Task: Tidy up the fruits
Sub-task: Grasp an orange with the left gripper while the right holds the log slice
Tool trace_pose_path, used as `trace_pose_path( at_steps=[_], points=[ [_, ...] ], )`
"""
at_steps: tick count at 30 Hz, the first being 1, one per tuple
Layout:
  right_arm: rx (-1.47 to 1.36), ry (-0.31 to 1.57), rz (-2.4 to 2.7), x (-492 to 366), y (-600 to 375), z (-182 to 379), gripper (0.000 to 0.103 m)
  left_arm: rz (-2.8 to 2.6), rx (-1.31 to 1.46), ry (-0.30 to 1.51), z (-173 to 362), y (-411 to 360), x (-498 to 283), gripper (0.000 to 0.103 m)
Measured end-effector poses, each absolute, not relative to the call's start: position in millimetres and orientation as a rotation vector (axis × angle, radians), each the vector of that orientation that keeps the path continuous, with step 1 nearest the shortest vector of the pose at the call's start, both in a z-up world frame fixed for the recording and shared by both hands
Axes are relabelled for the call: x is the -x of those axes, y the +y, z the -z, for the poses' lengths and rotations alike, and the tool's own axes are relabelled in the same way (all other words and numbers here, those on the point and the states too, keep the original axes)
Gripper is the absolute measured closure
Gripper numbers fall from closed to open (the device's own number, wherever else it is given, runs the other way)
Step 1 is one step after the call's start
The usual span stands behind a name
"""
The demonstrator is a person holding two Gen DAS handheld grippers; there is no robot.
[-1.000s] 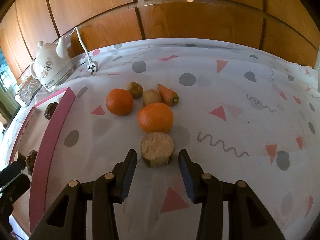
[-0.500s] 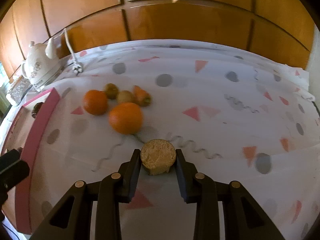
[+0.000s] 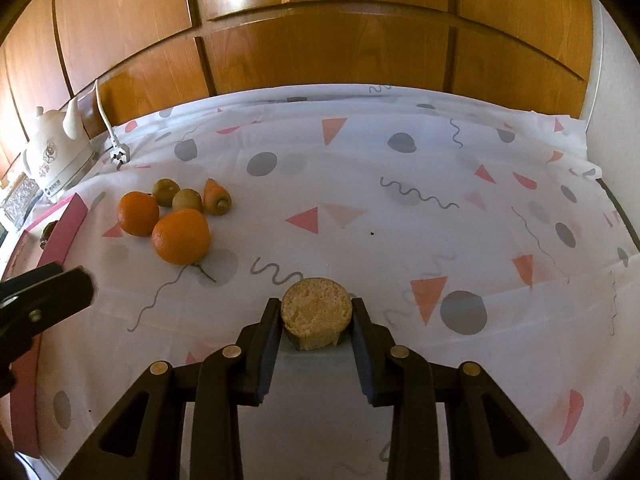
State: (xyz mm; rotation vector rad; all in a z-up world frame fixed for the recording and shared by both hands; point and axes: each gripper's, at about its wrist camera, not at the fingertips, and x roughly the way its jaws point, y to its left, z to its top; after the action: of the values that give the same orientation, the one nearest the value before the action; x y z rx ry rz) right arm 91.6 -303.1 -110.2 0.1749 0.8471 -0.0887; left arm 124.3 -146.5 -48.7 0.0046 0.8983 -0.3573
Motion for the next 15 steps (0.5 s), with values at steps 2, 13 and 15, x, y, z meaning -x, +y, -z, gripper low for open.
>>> trace_pose_path(
  at_steps=[2, 13, 15],
  points=[
    [-0.185, 0.846, 0.084, -92, -304, 111, 0.069, 0.363, -0.003, 0.905, 52, -154, -130, 0.048],
    [-0.22, 0.831, 0.07, -90, -307, 112, 0.069, 0.361, -0.004, 0.946, 67, -184, -160, 0.048],
    [-0.222, 0.83, 0.069, -90, -307, 112, 0.069, 0.357, 0.005, 0.953, 69, -187, -166, 0.048]
  ],
)
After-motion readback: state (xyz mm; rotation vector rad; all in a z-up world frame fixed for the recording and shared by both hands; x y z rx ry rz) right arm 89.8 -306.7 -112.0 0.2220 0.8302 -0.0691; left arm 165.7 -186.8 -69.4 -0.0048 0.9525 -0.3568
